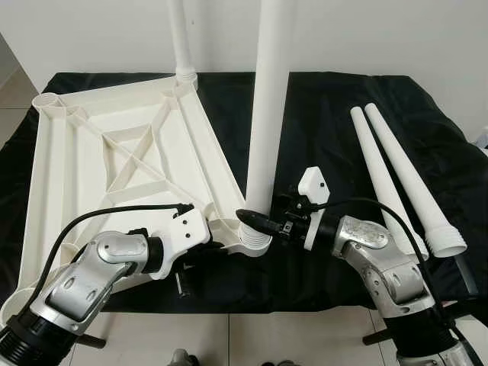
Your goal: Building children table
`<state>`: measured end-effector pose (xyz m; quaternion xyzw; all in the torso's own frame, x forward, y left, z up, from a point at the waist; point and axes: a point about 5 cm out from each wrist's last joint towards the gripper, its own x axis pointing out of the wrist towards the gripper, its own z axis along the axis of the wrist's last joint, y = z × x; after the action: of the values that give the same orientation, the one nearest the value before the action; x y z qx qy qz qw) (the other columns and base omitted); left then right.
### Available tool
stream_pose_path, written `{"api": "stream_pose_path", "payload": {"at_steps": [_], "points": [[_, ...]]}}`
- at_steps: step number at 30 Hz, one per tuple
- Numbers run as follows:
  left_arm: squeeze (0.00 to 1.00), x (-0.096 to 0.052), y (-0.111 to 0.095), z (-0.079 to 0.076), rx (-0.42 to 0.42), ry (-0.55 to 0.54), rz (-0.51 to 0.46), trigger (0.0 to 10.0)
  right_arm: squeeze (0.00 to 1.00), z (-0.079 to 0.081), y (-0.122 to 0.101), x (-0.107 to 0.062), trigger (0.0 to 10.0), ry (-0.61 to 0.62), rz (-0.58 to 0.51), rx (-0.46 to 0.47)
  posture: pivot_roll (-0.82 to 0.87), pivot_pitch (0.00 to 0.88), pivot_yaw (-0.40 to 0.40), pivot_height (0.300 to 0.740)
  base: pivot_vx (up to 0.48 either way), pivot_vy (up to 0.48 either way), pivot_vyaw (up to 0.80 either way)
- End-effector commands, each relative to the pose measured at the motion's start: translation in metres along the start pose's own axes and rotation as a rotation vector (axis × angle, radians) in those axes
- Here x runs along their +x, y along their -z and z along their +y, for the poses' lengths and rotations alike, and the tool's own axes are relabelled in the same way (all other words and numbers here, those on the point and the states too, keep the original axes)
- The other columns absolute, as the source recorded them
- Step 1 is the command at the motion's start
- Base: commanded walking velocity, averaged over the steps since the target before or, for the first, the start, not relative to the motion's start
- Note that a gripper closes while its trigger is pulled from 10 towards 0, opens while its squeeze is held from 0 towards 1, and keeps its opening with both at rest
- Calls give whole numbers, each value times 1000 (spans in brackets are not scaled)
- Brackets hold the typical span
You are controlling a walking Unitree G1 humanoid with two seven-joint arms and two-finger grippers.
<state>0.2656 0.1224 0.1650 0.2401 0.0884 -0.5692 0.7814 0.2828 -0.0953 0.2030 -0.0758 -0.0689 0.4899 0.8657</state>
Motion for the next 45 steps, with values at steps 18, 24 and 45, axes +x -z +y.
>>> {"api": "stream_pose_path", "payload": {"at_steps": [18, 24, 45], "points": [[0, 63, -84, 36, -71, -114, -282, 0, 0, -23, 47, 25, 0, 786, 262, -34, 35, 162, 16, 740, 0, 0, 0], [0, 72, -99, 47, -89, -151, -293, 0, 0, -23, 47, 32, 0, 1019, 226, 109, 32, 165, 31, 740, 0, 0, 0], [0, 59, -72, 37, -75, -107, -218, 0, 0, -18, 12, 46, 10000, 741, -11, 90, 34, 165, 20, 740, 0, 0, 0]]}}
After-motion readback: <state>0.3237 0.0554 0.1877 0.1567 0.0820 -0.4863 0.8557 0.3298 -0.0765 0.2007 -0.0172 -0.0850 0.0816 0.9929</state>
